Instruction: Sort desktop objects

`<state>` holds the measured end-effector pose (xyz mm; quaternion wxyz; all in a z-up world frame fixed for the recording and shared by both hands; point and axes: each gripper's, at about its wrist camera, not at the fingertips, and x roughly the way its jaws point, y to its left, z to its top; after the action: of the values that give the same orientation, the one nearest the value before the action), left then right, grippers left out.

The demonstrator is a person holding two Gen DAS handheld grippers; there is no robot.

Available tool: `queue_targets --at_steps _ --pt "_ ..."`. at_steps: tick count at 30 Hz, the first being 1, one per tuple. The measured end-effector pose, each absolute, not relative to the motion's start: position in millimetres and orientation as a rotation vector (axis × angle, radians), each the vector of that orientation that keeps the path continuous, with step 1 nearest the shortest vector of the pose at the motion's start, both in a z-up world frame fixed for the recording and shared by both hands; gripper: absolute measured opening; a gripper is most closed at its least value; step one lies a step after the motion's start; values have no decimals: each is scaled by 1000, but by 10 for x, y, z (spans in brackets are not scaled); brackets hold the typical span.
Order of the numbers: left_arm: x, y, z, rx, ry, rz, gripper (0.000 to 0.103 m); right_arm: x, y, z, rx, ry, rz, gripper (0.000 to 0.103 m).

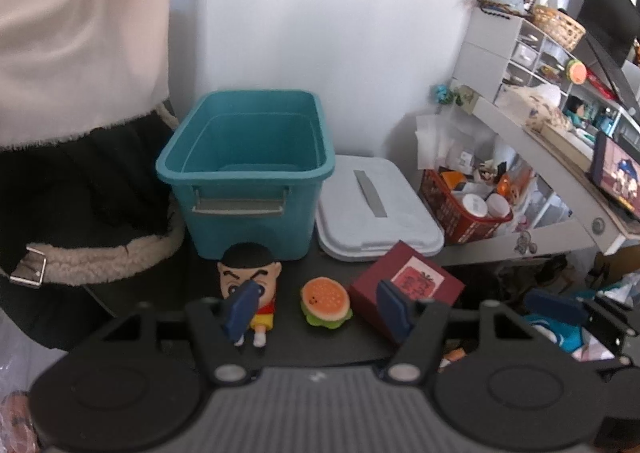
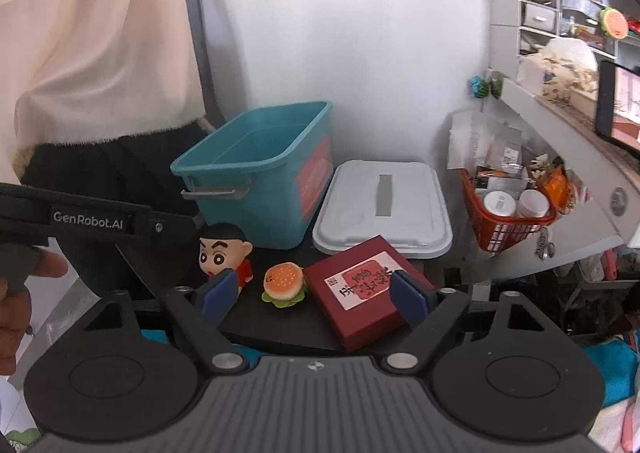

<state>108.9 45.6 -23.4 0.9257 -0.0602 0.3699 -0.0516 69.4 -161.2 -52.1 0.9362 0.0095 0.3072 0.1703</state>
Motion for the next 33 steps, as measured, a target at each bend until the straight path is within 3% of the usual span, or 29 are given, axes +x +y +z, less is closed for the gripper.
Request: queue_targets --at_steps 6,13,33 --pt "1278 518 -345 -106 786 -105 68 884 -1432 -564 -6 644 386 82" --pt "1462 670 -455 -103 794 -100 68 1070 -1259 -791 15 675 417 61" --pt "1645 1074 -684 -209 797 -109 68 1464 -379 -1565 -4 767 520 39"
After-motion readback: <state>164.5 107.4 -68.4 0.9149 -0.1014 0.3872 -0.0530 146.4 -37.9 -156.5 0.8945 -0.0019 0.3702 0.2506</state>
